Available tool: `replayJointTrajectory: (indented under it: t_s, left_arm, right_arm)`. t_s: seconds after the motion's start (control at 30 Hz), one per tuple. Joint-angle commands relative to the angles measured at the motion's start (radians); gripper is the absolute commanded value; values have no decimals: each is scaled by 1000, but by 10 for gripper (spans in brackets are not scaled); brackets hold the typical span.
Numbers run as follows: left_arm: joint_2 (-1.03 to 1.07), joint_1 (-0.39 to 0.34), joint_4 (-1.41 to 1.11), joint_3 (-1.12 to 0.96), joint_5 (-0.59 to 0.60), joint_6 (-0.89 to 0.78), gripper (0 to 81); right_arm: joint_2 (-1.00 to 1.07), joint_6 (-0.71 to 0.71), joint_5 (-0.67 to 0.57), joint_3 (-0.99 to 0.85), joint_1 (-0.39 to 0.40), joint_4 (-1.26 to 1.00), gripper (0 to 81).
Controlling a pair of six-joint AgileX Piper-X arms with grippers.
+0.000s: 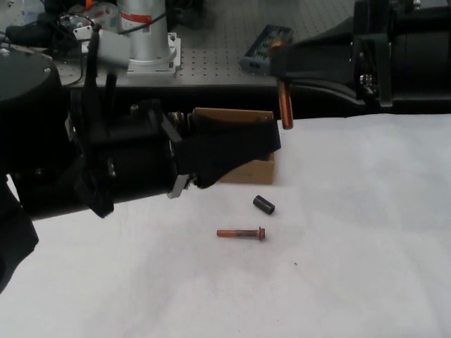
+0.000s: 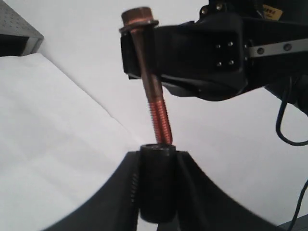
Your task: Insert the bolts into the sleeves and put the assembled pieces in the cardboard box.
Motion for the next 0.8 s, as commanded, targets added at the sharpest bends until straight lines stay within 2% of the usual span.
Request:
replayJointTrajectory:
  t_s: [0.0,0.5,0.77]
  left_arm:
    - [-11,1,-7,-6,62,-5,6]
    - [-11,1,-25,-6,84,-5,6]
    - [-11,1,-98,-6,61,-52,6]
  right_arm:
    - [-13,-8,-2,-6,-7,-26,29]
    - [-13,21,-78,-6,-5,-47,29]
    - [-13,21,-78,-6,45,-47,29]
